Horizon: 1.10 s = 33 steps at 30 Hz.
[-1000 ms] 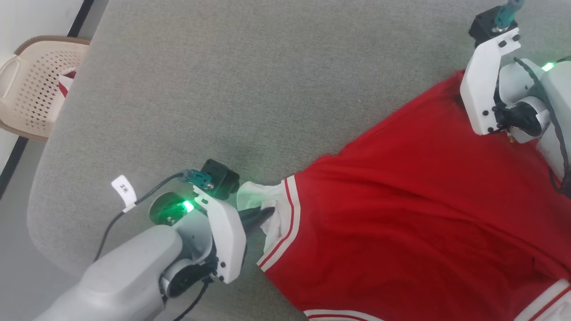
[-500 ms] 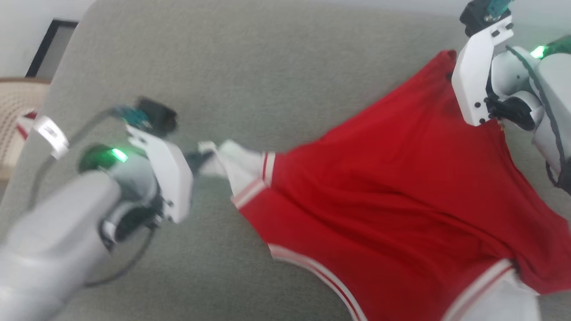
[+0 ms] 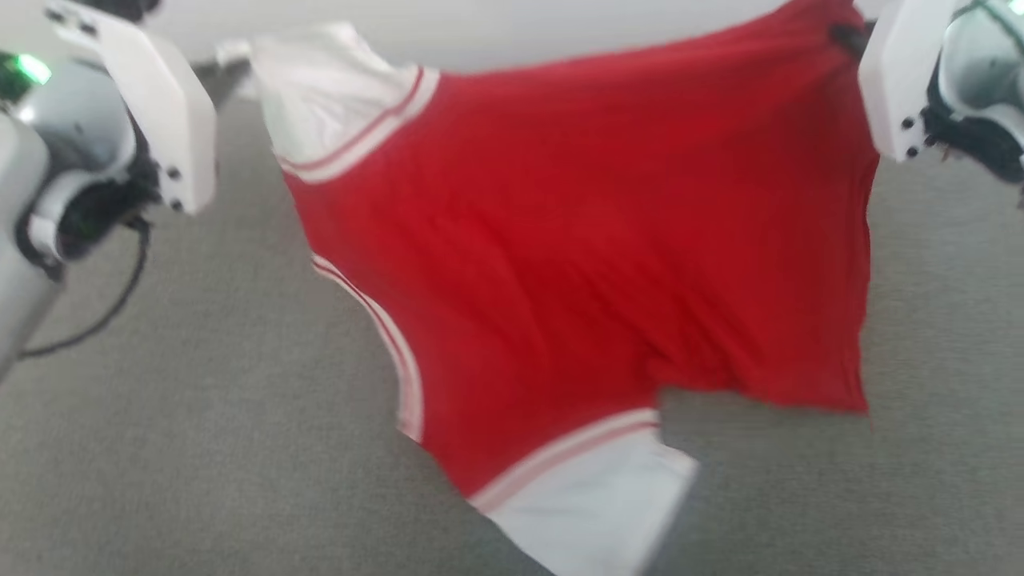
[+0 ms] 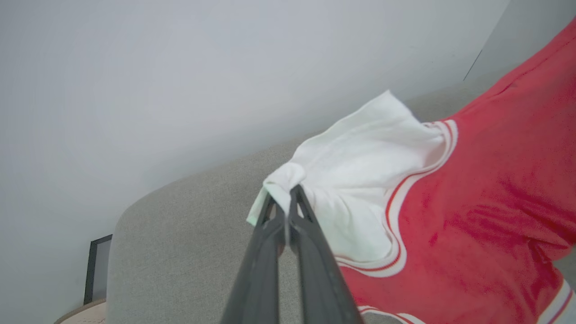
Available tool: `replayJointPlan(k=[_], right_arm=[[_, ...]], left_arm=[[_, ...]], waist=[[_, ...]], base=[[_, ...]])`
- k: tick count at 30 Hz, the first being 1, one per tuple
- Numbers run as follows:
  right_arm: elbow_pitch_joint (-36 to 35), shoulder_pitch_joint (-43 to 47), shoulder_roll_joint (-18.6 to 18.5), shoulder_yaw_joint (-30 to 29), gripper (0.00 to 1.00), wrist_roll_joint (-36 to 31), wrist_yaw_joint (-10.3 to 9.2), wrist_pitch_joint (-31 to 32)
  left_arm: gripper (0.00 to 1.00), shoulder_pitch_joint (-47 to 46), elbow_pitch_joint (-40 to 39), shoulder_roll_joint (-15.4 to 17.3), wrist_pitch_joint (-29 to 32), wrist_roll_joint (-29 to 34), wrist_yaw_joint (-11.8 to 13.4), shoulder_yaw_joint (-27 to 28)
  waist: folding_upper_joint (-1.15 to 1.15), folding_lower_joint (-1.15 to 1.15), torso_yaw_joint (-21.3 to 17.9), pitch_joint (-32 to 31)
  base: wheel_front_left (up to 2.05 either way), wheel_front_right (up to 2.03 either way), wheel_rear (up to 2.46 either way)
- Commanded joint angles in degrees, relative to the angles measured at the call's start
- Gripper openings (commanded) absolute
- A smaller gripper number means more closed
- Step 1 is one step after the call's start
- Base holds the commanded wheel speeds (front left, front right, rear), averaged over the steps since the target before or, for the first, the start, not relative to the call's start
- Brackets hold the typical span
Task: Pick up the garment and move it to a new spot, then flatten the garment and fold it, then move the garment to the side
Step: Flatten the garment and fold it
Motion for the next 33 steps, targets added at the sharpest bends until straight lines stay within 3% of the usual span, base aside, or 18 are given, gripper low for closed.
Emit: replayJointPlan(k=[1, 12, 21, 27, 33], right_arm=[[-0.5, -0.7, -0.1, -0.3, 0.0, -0.4, -0.1, -0.5], [-5.3, -1.4, -1.1, -5.5, 0.0, -3.6, -0.1, -0.5], [-1.6, -3.6, 1.5, -11.0, 0.0, -10.1, -0.1, -4.1], [4.9, -9.8, 4.9, -15.9, 0.0, -18.6, -0.1, -12.2], [13.0, -17.1, 8.3, -24.3, 0.0, -31.6, -0.1, -28.0]], left_arm=[[0.0, -1.2, 0.6, 0.1, -0.1, 0.8, -0.2, 0.4], [0.0, -11.1, 9.6, -2.7, -2.6, 4.8, -3.9, 0.6], [0.0, -21.0, 18.6, -7.2, -14.4, 12.4, -5.7, 0.5], [0.0, -30.6, 26.7, -10.7, -23.4, 17.0, -4.8, 1.2], [0.0, -40.0, 32.0, -12.7, -36.9, 21.8, -1.9, 2.5]], waist=[[0.0, 0.0, -1.8, -2.0], [0.0, 0.0, -4.1, -5.0], [0.0, 0.0, -4.5, 1.9], [0.0, 0.0, -5.1, 10.8], [0.0, 0.0, -5.3, 18.4]], base=[[0.0, 0.0, 0.0], [0.0, 0.0, 0.0], [0.0, 0.0, 0.0], [0.0, 0.0, 0.0], [0.0, 0.0, 0.0]])
